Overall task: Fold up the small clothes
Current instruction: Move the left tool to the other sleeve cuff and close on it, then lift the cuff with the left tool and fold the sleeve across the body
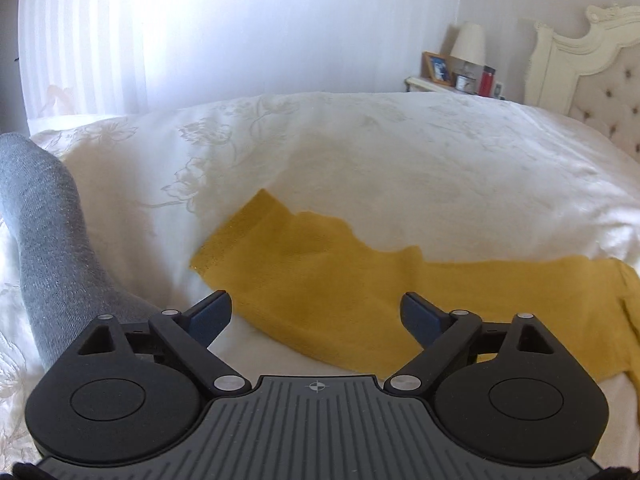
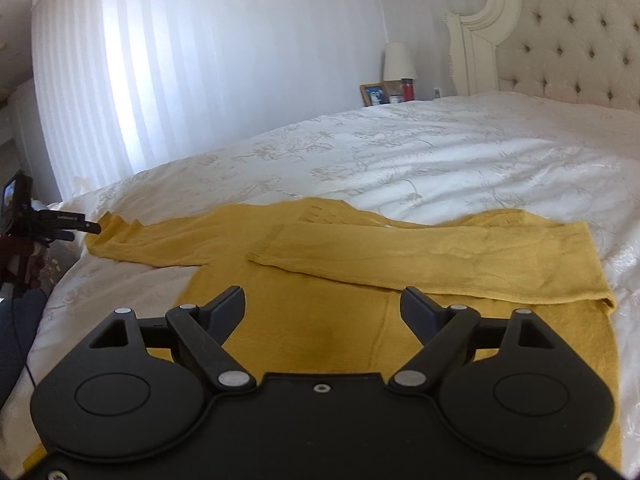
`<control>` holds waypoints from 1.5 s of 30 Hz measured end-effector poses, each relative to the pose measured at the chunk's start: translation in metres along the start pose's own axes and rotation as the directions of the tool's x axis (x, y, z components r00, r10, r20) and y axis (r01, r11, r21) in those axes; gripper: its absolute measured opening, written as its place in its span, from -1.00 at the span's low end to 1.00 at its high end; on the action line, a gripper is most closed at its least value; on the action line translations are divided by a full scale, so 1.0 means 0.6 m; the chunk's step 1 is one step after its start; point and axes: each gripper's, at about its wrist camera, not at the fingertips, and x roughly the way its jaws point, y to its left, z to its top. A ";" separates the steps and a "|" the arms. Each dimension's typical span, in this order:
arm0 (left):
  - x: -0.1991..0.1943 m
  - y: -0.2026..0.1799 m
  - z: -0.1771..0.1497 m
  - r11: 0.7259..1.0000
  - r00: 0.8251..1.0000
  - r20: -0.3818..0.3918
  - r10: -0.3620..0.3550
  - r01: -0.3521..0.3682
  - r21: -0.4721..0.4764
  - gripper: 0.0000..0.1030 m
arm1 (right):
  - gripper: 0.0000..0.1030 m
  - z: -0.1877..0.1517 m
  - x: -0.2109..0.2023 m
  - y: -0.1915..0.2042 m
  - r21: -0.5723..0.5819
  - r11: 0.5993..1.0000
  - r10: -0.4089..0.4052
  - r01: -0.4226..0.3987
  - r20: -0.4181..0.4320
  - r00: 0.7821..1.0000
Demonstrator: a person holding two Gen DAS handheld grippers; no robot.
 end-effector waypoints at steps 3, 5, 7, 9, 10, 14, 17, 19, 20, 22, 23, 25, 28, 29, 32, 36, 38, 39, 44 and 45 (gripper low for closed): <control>0.024 0.018 0.005 1.000 1.000 -0.017 0.010 -0.011 -0.021 0.78 | 0.70 0.004 0.007 0.031 -0.040 0.998 0.049 -0.048 0.002 0.999; 0.039 0.030 0.008 0.999 0.999 -0.029 0.024 -0.026 -0.040 0.78 | 0.72 0.006 0.015 0.051 -0.059 0.995 0.082 -0.082 0.001 0.997; 0.049 0.035 0.013 0.999 0.999 -0.029 0.019 -0.020 -0.037 0.73 | 0.73 0.007 0.022 0.072 -0.087 0.990 0.112 -0.112 -0.001 0.994; 0.061 0.036 0.017 0.999 0.999 -0.031 0.022 -0.022 -0.023 0.73 | 0.73 0.005 0.030 0.090 -0.116 0.984 0.137 -0.137 -0.006 0.991; 0.066 0.036 0.020 1.000 0.999 -0.032 0.022 -0.022 -0.019 0.73 | 0.73 0.003 0.033 0.098 -0.129 0.980 0.148 -0.149 -0.011 0.989; 0.085 0.051 0.028 0.998 0.999 -0.031 0.021 -0.022 -0.055 0.71 | 0.73 -0.006 0.043 0.125 -0.177 0.967 0.182 -0.185 -0.033 0.983; 0.091 0.069 0.030 0.991 1.000 -0.016 -0.018 0.016 -0.132 0.29 | 0.73 -0.013 0.044 0.136 -0.196 0.960 0.197 -0.202 -0.045 0.979; 0.091 0.078 0.028 0.981 0.999 -0.017 -0.052 0.048 -0.186 -0.81 | 0.73 -0.016 0.045 0.139 -0.196 0.959 0.199 -0.206 -0.053 0.978; 0.090 0.079 0.027 0.977 0.998 -0.020 -0.053 0.047 -0.208 -0.88 | 0.73 -0.018 0.045 0.139 -0.193 0.959 0.199 -0.207 -0.058 0.978; 0.078 0.075 0.027 0.976 0.999 -0.001 -0.051 0.050 -0.210 -0.89 | 0.73 -0.019 0.046 0.138 -0.184 0.961 0.196 -0.205 -0.066 0.978; 0.068 0.068 0.028 0.980 0.999 0.011 -0.044 0.045 -0.196 -0.89 | 0.73 -0.020 0.045 0.136 -0.178 0.963 0.194 -0.204 -0.070 0.978; 0.047 0.055 0.034 0.980 0.998 0.032 -0.057 0.062 -0.187 -0.89 | 0.73 -0.022 0.042 0.132 -0.171 0.965 0.190 -0.200 -0.073 0.979; 0.007 0.027 0.051 0.979 0.994 0.065 -0.091 0.101 -0.175 -0.89 | 0.73 -0.024 0.035 0.123 -0.156 0.968 0.185 -0.195 -0.073 0.980; -0.007 0.013 0.058 0.980 0.991 0.074 -0.108 0.119 -0.162 -0.89 | 0.73 -0.025 0.032 0.118 -0.148 0.970 0.184 -0.193 -0.074 0.980; -0.051 -0.042 0.081 0.977 0.982 0.098 -0.161 0.172 -0.125 -0.89 | 0.73 -0.027 0.023 0.102 -0.120 0.976 0.173 -0.181 -0.076 0.982; -0.098 -0.138 0.106 0.959 0.960 0.128 -0.251 0.264 -0.100 -0.89 | 0.73 -0.031 0.002 0.078 -0.080 0.984 0.155 -0.160 -0.068 0.986; -0.112 -0.196 0.113 0.946 0.944 0.140 -0.299 0.313 -0.087 -0.89 | 0.73 -0.033 -0.011 0.066 -0.069 0.987 0.144 -0.148 -0.062 0.988; -0.116 -0.225 0.114 0.938 0.935 0.142 -0.325 0.338 -0.078 -0.89 | 0.73 -0.033 -0.020 0.060 -0.065 0.988 0.137 -0.141 -0.057 0.989; -0.119 -0.386 0.101 0.892 0.884 0.127 -0.449 0.451 0.018 -0.89 | 0.73 -0.035 -0.053 0.028 -0.043 0.994 0.104 -0.105 -0.034 0.994; -0.114 -0.415 0.095 0.880 0.873 0.116 -0.474 0.475 0.023 -0.89 | 0.73 -0.036 -0.059 0.021 -0.035 0.995 0.094 -0.096 -0.033 0.995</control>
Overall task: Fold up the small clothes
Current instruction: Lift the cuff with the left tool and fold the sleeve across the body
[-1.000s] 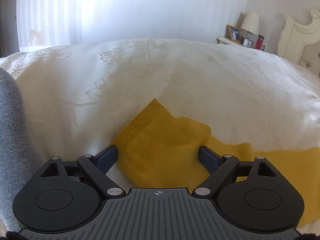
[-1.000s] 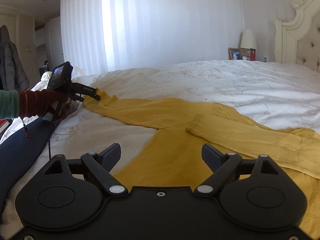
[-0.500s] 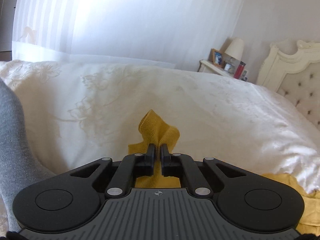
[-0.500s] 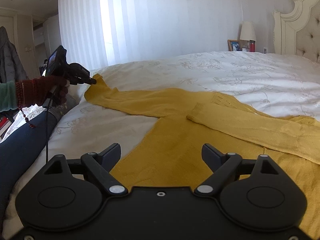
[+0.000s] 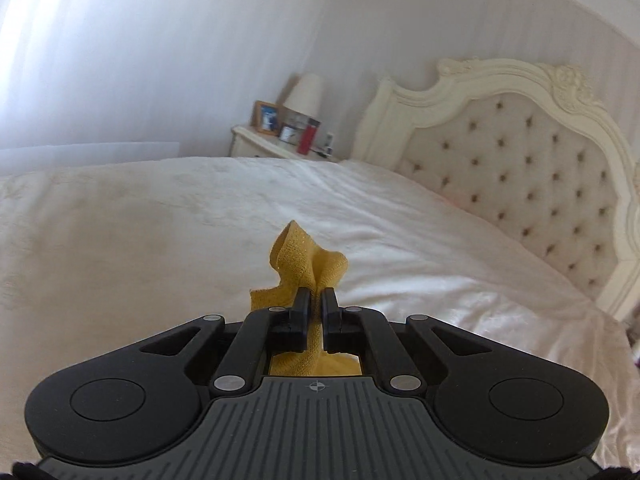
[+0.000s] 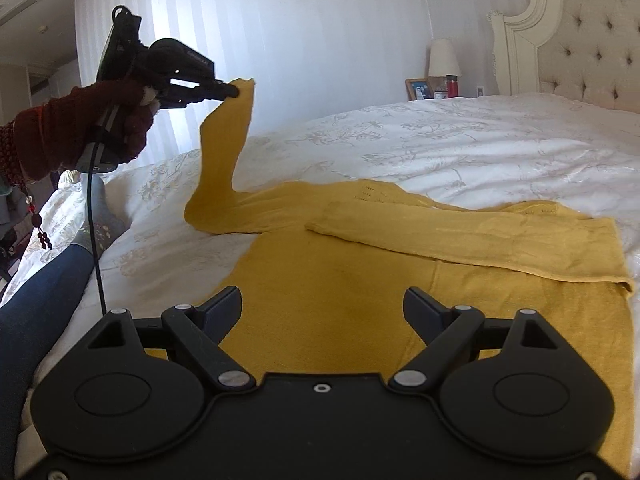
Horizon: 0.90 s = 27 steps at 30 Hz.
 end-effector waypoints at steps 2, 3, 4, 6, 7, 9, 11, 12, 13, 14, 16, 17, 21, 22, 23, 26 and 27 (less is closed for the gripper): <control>0.037 -0.042 -0.019 0.999 0.998 -0.026 -0.053 0.053 -0.012 -0.89 | 0.73 -0.001 -0.008 -0.013 0.019 1.000 -0.018 0.018 0.001 1.000; 0.054 -0.061 -0.031 0.997 0.997 -0.036 -0.072 0.071 -0.013 -0.89 | 0.73 -0.002 -0.012 -0.019 0.030 0.999 -0.027 0.027 0.001 1.000; 0.071 -0.079 -0.043 0.996 0.995 -0.048 -0.084 0.084 -0.004 -0.89 | 0.73 -0.003 -0.015 -0.025 0.039 0.999 -0.036 0.036 -0.001 0.999; 0.104 -0.107 -0.069 0.994 0.991 -0.078 -0.109 0.110 0.006 -0.88 | 0.73 -0.002 -0.019 -0.037 0.059 0.997 -0.054 0.054 -0.003 0.999; 0.121 -0.117 -0.083 0.992 0.987 -0.099 -0.128 0.129 0.002 -0.88 | 0.73 -0.002 -0.021 -0.043 0.067 0.996 -0.063 0.063 -0.003 0.998; 0.145 -0.131 -0.113 0.986 0.975 -0.145 -0.166 0.166 -0.015 -0.87 | 0.73 -0.002 -0.024 -0.052 0.077 0.994 -0.083 0.083 -0.005 0.997; 0.153 -0.136 -0.138 0.980 0.964 -0.181 -0.197 0.196 -0.027 -0.80 | 0.73 -0.003 -0.024 -0.060 0.088 0.991 -0.101 0.102 -0.012 0.995; 0.157 -0.137 -0.147 0.979 0.957 -0.204 -0.204 0.202 -0.028 -0.69 | 0.73 -0.004 -0.023 -0.063 0.095 0.989 -0.109 0.111 -0.021 0.994; 0.156 -0.136 -0.152 0.978 0.953 -0.221 -0.209 0.208 -0.028 -0.32 | 0.73 -0.004 -0.020 -0.067 0.103 0.988 -0.115 0.118 -0.032 0.993; 0.150 -0.137 -0.156 0.976 0.950 -0.222 -0.218 0.218 -0.025 -0.14 | 0.73 -0.005 -0.018 -0.070 0.112 0.986 -0.121 0.125 -0.042 0.992; 0.129 -0.127 -0.164 0.973 0.952 -0.208 -0.226 0.230 -0.003 -0.12 | 0.73 -0.005 -0.012 -0.075 0.127 0.983 -0.129 0.136 -0.061 0.990; 0.117 -0.124 -0.168 0.976 0.956 -0.206 -0.209 0.218 0.022 -0.09 | 0.73 -0.004 -0.008 -0.077 0.129 0.981 -0.133 0.142 -0.069 0.989; 0.078 -0.090 -0.199 0.985 0.969 -0.223 -0.108 0.134 0.105 -0.05 | 0.73 0.004 0.012 -0.086 0.139 0.977 -0.151 0.163 -0.093 0.984; 0.071 -0.078 -0.209 0.987 0.970 -0.231 -0.076 0.105 0.120 -0.05 | 0.73 0.008 0.019 -0.089 0.140 0.976 -0.154 0.166 -0.093 0.984; 0.064 -0.066 -0.218 0.988 0.970 -0.238 -0.044 0.077 0.132 -0.05 | 0.73 0.014 0.027 -0.091 0.137 0.976 -0.158 0.170 -0.091 0.983; 0.048 -0.031 -0.246 0.985 0.967 -0.249 0.042 0.001 0.172 -0.05 | 0.73 0.034 0.056 -0.092 0.094 0.978 -0.181 0.187 -0.074 0.981; 0.046 -0.018 -0.256 0.983 0.964 -0.255 0.073 -0.026 0.183 -0.05 | 0.73 0.043 0.070 -0.093 0.075 0.978 -0.190 0.196 -0.071 0.979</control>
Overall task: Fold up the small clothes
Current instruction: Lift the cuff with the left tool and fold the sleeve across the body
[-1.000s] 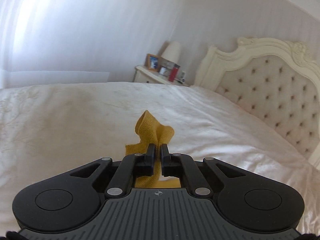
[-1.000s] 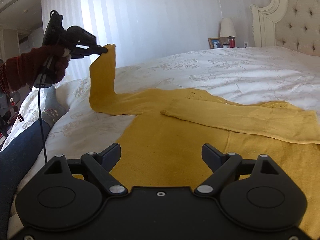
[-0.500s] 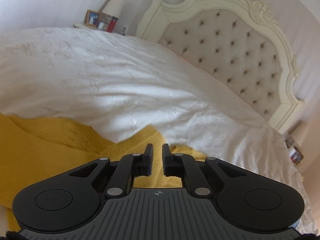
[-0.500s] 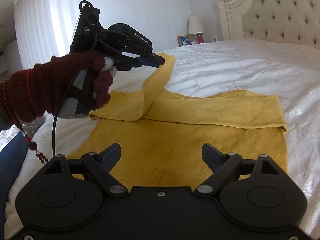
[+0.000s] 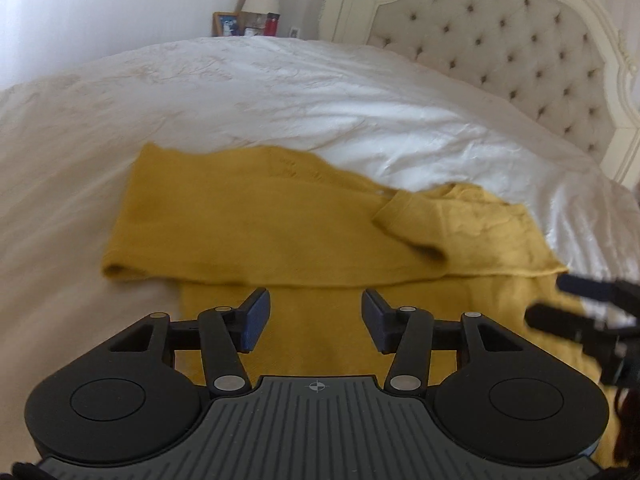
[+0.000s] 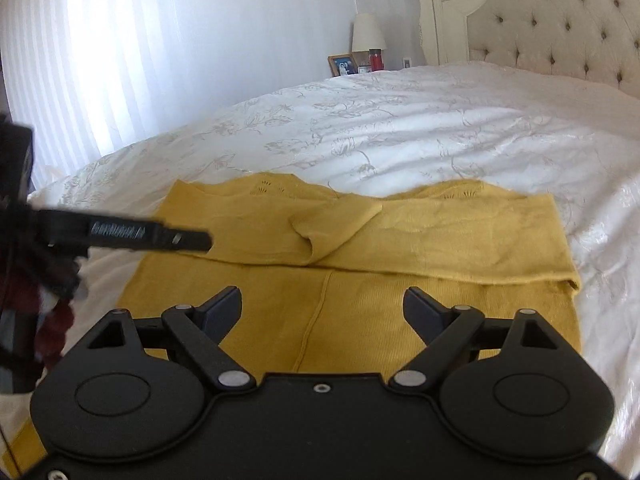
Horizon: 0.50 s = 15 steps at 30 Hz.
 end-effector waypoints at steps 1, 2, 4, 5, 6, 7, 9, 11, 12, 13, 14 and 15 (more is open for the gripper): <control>0.002 0.010 -0.010 1.000 1.000 -0.011 0.020 -0.020 -0.003 -0.05 | 0.73 0.009 0.013 0.005 -0.019 1.000 -0.009 0.009 0.001 1.000; 0.004 0.022 -0.020 0.999 0.999 -0.016 0.031 -0.031 -0.013 -0.05 | 0.73 0.020 0.028 0.009 -0.038 0.999 -0.018 0.018 0.002 1.000; 0.005 0.036 -0.037 0.999 1.000 0.010 0.026 -0.026 -0.023 -0.05 | 0.72 0.038 0.058 0.019 -0.075 0.997 -0.032 0.032 0.005 0.999; 0.003 0.038 -0.045 1.000 0.999 0.033 0.018 -0.018 -0.015 -0.04 | 0.71 0.046 0.073 0.026 -0.095 0.995 -0.037 0.038 0.006 0.999; 0.002 0.038 -0.051 1.000 0.999 0.051 0.019 -0.018 -0.007 -0.03 | 0.71 0.053 0.090 0.032 -0.119 0.992 -0.044 0.044 0.007 0.999; 0.002 0.035 -0.057 1.000 0.997 0.070 0.022 -0.023 0.001 -0.01 | 0.71 0.057 0.104 0.039 -0.140 0.989 -0.053 0.052 0.002 0.999; 0.002 0.028 -0.069 0.999 0.994 0.102 0.031 -0.033 0.018 0.08 | 0.71 0.060 0.133 0.051 -0.177 0.982 -0.073 0.069 -0.018 0.997; 0.003 0.018 -0.077 0.997 0.991 0.121 0.051 -0.057 0.045 0.13 | 0.71 0.057 0.161 0.059 -0.211 0.974 -0.097 0.085 -0.047 0.994; 0.004 0.013 -0.078 0.996 0.991 0.121 0.062 -0.069 0.060 0.14 | 0.71 0.054 0.173 0.063 -0.232 0.968 -0.114 0.097 -0.061 0.992; 0.005 0.011 -0.077 0.995 0.991 0.120 0.067 -0.076 0.069 0.16 | 0.71 0.051 0.183 0.064 -0.251 0.962 -0.130 0.108 -0.072 0.989; 0.005 0.010 -0.077 0.995 0.991 0.120 0.067 -0.076 0.072 0.17 | 0.66 0.049 0.193 0.065 -0.270 0.955 -0.151 0.124 -0.082 0.985; 0.005 0.012 -0.077 0.995 0.991 0.121 0.064 -0.073 0.069 0.17 | 0.63 0.047 0.197 0.062 -0.278 0.950 -0.169 0.140 -0.083 0.982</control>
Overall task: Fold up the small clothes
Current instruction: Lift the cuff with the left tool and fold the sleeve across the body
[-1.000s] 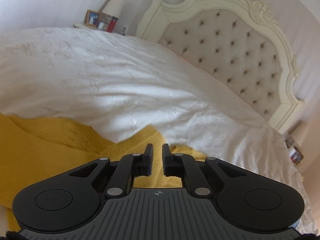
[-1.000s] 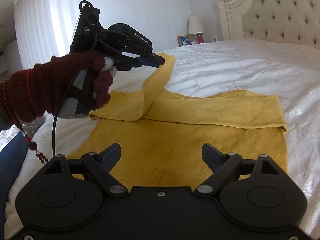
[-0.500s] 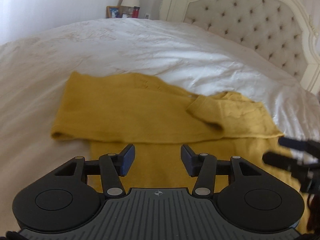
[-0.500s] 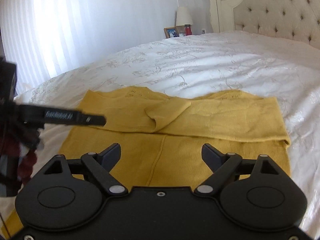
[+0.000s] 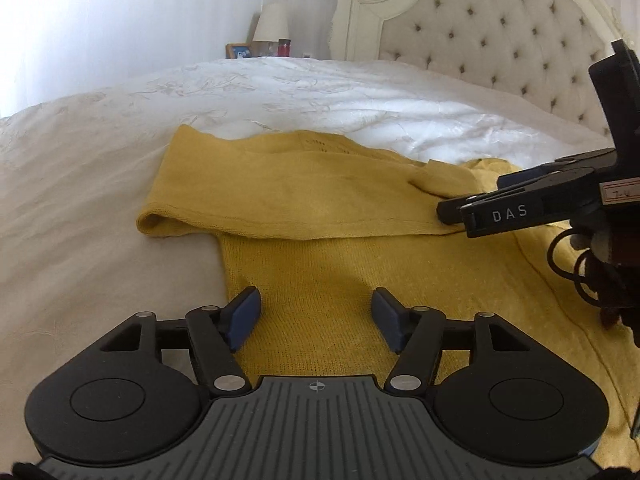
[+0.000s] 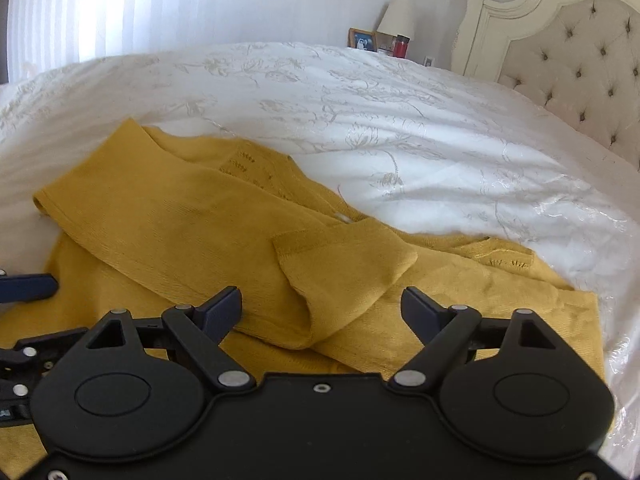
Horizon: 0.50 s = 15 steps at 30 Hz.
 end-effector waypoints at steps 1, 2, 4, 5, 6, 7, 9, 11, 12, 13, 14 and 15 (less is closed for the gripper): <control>0.000 0.003 -0.001 1.000 1.000 0.003 -0.007 0.007 -0.009 0.17 | 0.61 -0.001 0.001 -0.005 0.005 1.000 -0.022 0.022 0.001 1.000; 0.001 0.006 -0.003 1.000 1.000 0.005 -0.013 0.013 -0.019 0.17 | 0.60 -0.001 0.001 -0.017 0.031 0.998 -0.055 0.055 0.002 0.998; 0.000 0.009 -0.003 0.999 1.000 0.009 -0.020 0.021 -0.034 0.17 | 0.59 -0.002 -0.001 -0.050 0.121 0.987 -0.108 0.108 -0.011 0.994; 0.000 0.009 -0.004 0.999 1.000 0.010 -0.020 0.020 -0.034 0.17 | 0.59 -0.004 -0.003 -0.072 0.181 0.975 -0.128 0.130 -0.023 0.992; 0.001 0.008 -0.004 0.999 1.000 0.010 -0.017 0.017 -0.031 0.17 | 0.59 -0.008 -0.007 -0.093 0.240 0.960 -0.144 0.148 -0.035 0.989; 0.002 0.006 -0.004 1.000 1.000 0.010 -0.014 0.014 -0.027 0.17 | 0.59 -0.013 -0.011 -0.112 0.288 0.944 -0.156 0.163 -0.046 0.987; 0.003 0.005 -0.004 1.000 1.000 0.008 -0.010 0.010 -0.022 0.18 | 0.50 -0.021 -0.018 -0.140 0.344 0.922 -0.166 0.178 -0.063 0.984; 0.003 0.004 -0.005 1.000 1.000 0.008 -0.008 0.008 -0.019 0.18 | 0.49 -0.028 -0.027 -0.156 0.363 0.919 -0.151 0.155 -0.039 0.988; 0.003 0.004 -0.005 1.000 1.000 0.008 -0.007 0.007 -0.018 0.18 | 0.49 -0.029 -0.031 -0.160 0.367 0.921 -0.128 0.127 -0.021 0.991; 0.003 0.004 -0.006 1.000 1.000 0.008 -0.006 0.006 -0.016 0.18 | 0.49 -0.029 -0.032 -0.163 0.373 0.924 -0.089 0.084 -0.005 0.996; 0.003 0.004 -0.006 1.000 1.000 0.008 -0.005 0.005 -0.015 0.18 | 0.48 -0.029 -0.032 -0.165 0.379 0.924 -0.051 0.045 0.007 0.999; 0.003 0.002 -0.006 1.000 1.000 0.007 -0.003 0.003 -0.013 0.18 | 0.48 -0.028 -0.028 -0.165 0.382 0.924 -0.022 0.017 0.011 1.000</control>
